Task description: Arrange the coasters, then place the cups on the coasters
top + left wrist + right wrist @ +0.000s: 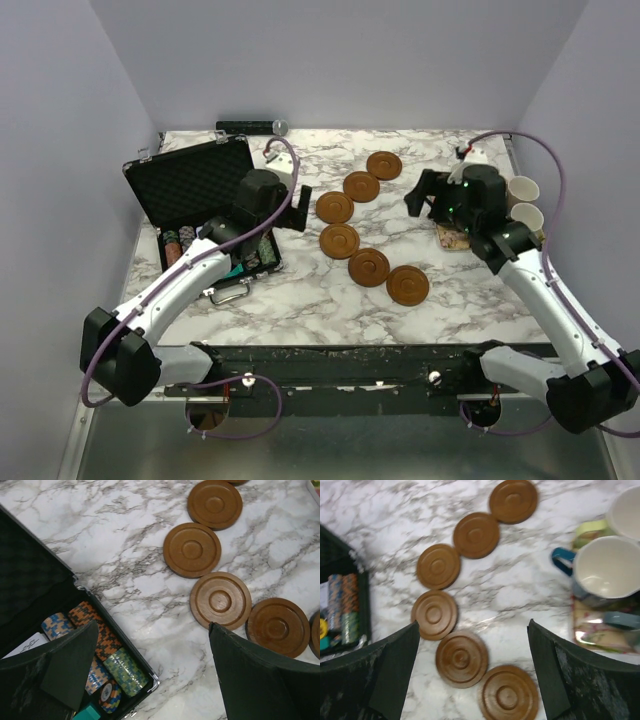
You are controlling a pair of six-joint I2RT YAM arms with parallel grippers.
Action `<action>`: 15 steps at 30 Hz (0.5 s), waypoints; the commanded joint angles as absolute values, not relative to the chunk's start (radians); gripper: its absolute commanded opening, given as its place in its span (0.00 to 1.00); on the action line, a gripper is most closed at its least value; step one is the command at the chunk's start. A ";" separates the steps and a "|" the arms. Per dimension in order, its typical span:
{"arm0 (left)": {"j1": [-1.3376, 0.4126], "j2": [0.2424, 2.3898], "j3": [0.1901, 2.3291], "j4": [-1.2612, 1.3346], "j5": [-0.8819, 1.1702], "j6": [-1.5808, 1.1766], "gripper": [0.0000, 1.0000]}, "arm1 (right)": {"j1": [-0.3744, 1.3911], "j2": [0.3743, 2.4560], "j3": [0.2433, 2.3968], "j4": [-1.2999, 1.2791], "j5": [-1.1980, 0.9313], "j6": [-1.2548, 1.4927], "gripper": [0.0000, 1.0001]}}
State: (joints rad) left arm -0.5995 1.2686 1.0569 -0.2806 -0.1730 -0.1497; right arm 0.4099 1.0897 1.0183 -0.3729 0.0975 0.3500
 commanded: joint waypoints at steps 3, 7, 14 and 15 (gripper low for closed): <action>-0.467 1.209 1.032 -0.229 -0.094 -0.213 0.99 | 0.146 1.163 1.143 -0.476 0.038 0.203 0.95; -0.394 1.218 1.049 -0.210 -0.058 -0.253 0.99 | -0.029 1.284 1.232 -0.471 -0.054 0.227 0.88; -0.339 1.316 1.213 -0.245 -0.126 -0.264 0.99 | -0.098 1.564 1.509 -0.553 0.083 0.218 0.74; -0.337 1.333 1.233 -0.241 -0.123 -0.265 0.99 | -0.106 1.606 1.567 -0.583 0.075 0.219 0.71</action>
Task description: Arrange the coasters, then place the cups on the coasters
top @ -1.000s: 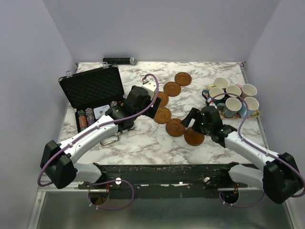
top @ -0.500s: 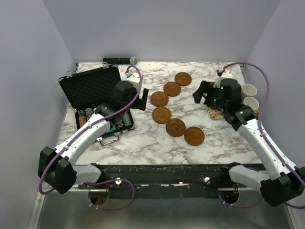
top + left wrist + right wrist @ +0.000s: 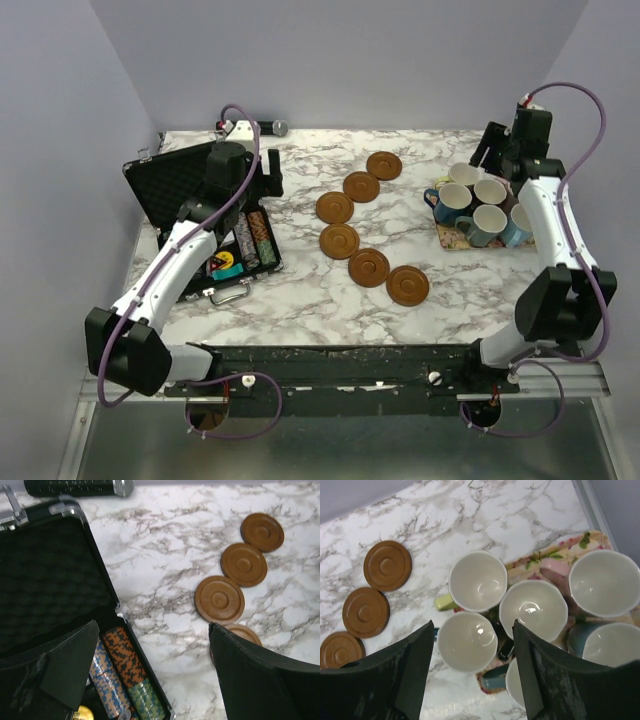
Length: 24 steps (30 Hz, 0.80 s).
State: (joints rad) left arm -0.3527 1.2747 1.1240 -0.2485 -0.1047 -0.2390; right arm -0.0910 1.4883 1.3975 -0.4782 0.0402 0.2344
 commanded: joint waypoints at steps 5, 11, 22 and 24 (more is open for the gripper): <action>-0.336 1.422 1.317 -0.261 -0.032 -0.301 0.99 | -0.133 1.801 1.794 -0.753 0.061 0.253 0.61; -0.336 1.489 1.385 -0.363 0.026 -0.350 0.99 | -0.133 1.928 1.899 -0.818 0.051 0.158 0.55; -0.336 1.560 1.446 -0.409 0.031 -0.342 0.99 | -0.133 2.132 2.052 -0.844 0.083 0.011 0.50; -0.336 1.563 1.456 -0.413 0.022 -0.339 0.99 | -0.133 2.155 2.069 -0.848 0.092 0.011 0.49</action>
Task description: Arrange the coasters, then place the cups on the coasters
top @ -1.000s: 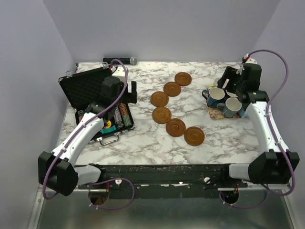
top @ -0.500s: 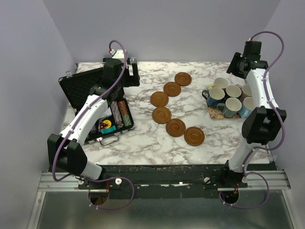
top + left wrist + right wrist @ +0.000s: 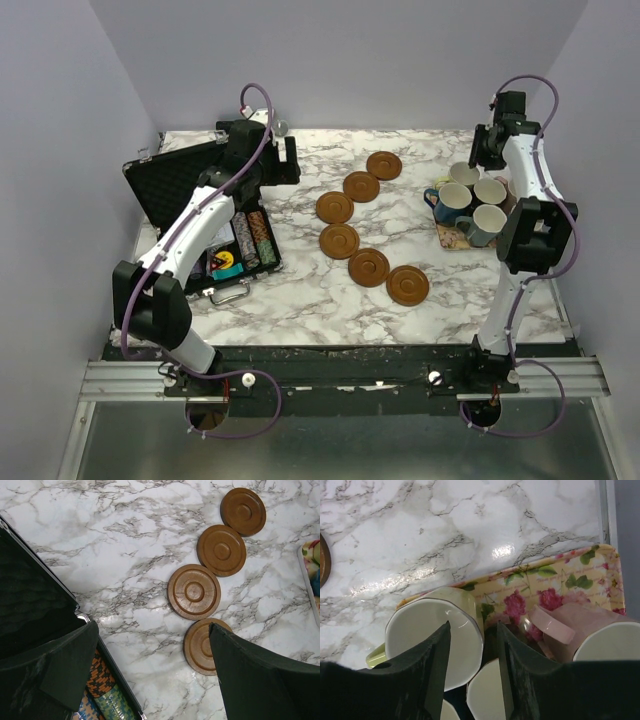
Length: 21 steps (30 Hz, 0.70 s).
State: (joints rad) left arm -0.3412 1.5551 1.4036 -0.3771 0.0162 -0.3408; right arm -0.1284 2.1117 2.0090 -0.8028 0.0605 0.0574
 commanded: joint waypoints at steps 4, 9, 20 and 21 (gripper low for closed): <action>-0.336 1.585 1.468 -0.423 0.028 -0.322 0.99 | -0.135 2.174 2.051 -0.842 0.075 -0.020 0.47; -0.336 1.594 1.496 -0.449 0.008 -0.316 0.99 | -0.135 2.201 2.057 -0.838 0.066 -0.032 0.39; -0.336 1.598 1.500 -0.459 -0.018 -0.301 0.99 | -0.133 2.229 2.079 -0.864 0.043 -0.055 0.13; -0.336 1.600 1.503 -0.462 -0.018 -0.296 0.99 | -0.135 2.226 2.080 -0.864 0.041 -0.054 0.11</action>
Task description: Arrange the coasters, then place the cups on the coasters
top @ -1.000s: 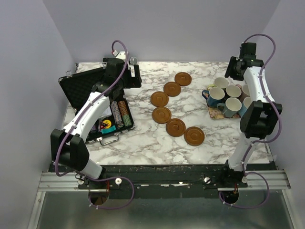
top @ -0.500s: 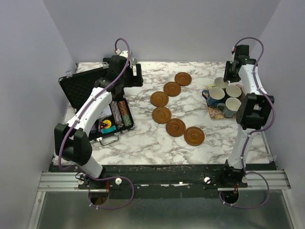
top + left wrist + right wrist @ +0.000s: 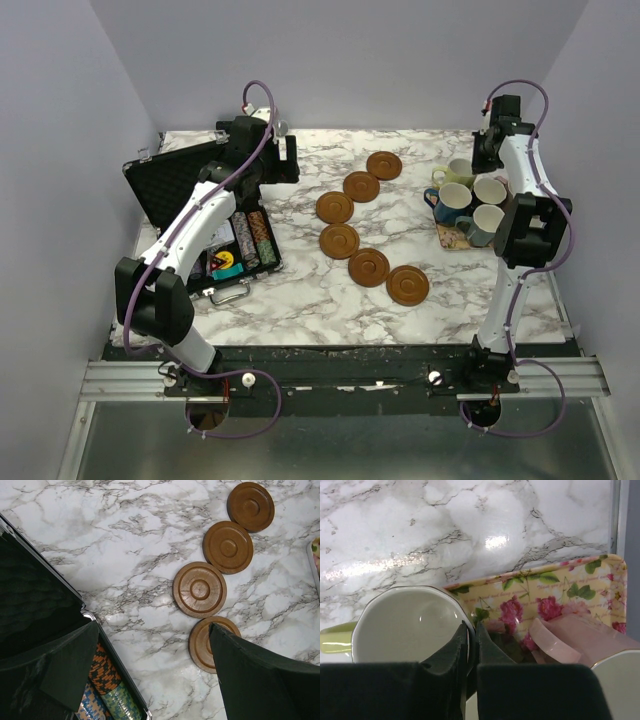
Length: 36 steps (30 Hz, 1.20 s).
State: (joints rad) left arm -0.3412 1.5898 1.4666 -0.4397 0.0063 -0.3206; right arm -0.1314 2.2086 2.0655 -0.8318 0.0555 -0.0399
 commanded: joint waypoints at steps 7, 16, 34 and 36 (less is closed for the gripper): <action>-0.336 1.612 1.508 -0.476 -0.008 -0.281 0.99 | -0.135 2.180 2.086 -0.821 0.006 -0.052 0.01; -0.336 1.611 1.519 -0.468 -0.017 -0.268 0.99 | -0.106 2.056 2.037 -0.661 -0.006 0.034 0.01; -0.336 1.600 1.508 -0.422 -0.051 -0.262 0.99 | 0.031 2.114 2.123 -0.468 -0.090 0.110 0.01; -0.336 1.603 1.509 -0.408 -0.052 -0.264 0.99 | 0.046 2.157 2.178 -0.468 -0.119 0.107 0.01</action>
State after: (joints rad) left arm -0.3412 1.6070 1.4940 -0.4492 -0.0280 -0.2756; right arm 0.0067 2.1090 2.0586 -0.5838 -0.0170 0.0788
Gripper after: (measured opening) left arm 0.988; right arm 0.115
